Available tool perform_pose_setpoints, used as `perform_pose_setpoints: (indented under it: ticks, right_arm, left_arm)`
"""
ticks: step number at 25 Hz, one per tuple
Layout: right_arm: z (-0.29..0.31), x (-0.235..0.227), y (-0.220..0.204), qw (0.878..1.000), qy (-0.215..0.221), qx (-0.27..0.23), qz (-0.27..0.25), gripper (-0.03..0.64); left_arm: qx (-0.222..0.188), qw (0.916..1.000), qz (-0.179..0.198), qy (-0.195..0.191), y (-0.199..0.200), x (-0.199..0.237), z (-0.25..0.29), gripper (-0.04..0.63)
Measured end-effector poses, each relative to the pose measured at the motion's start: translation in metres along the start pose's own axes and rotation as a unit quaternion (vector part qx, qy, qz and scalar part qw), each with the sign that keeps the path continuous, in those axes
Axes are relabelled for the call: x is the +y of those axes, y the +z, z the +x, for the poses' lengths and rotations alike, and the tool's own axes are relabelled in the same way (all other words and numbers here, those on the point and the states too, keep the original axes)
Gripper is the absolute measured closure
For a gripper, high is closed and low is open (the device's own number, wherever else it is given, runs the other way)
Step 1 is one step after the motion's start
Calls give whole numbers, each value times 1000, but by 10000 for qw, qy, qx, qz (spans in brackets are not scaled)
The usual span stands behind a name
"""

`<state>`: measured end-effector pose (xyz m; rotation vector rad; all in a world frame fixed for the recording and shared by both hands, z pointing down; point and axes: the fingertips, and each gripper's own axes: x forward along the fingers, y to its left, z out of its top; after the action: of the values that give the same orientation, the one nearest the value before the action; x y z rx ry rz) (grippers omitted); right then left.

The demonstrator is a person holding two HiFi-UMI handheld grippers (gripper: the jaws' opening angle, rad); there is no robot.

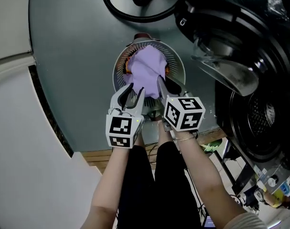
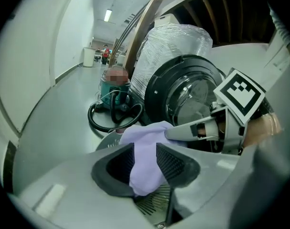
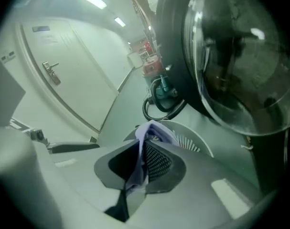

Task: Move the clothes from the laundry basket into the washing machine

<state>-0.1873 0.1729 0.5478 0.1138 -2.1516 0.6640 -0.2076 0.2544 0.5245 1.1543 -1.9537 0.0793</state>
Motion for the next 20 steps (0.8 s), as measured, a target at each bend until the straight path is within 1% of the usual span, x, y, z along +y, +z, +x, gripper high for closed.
perform_pose_setpoints:
  ticks: [3, 4, 7, 9, 13, 17, 20]
  right_arm:
    - [-36, 21, 19, 9997, 43, -223, 25, 558]
    - [-48, 28, 25, 9995, 58, -300, 37, 560]
    - [-85, 48, 43, 9983, 133, -555, 98, 558]
    - [-109, 57, 56, 9965, 184, -788, 224, 558]
    - [-154, 72, 74, 9917, 117, -1177, 498, 558]
    - [-197, 78, 85, 9863, 7, -1495, 702, 558]
    - [-232, 76, 90, 9803, -158, -1773, 861, 558]
  left_arm:
    - [8, 10000, 56, -31, 18, -11, -27, 475]
    - [1, 9999, 95, -38, 25, -15, -36, 495]
    - [-61, 9995, 295, -100, 47, -30, -61, 591]
    - [-93, 9989, 411, -206, 61, -39, -73, 594]
    - [-190, 9963, 695, -468, 97, -58, -96, 594]
    - [-230, 9911, 1032, -809, 122, -85, -112, 594]
    - [-215, 9850, 1305, -1110, 132, -110, -119, 594]
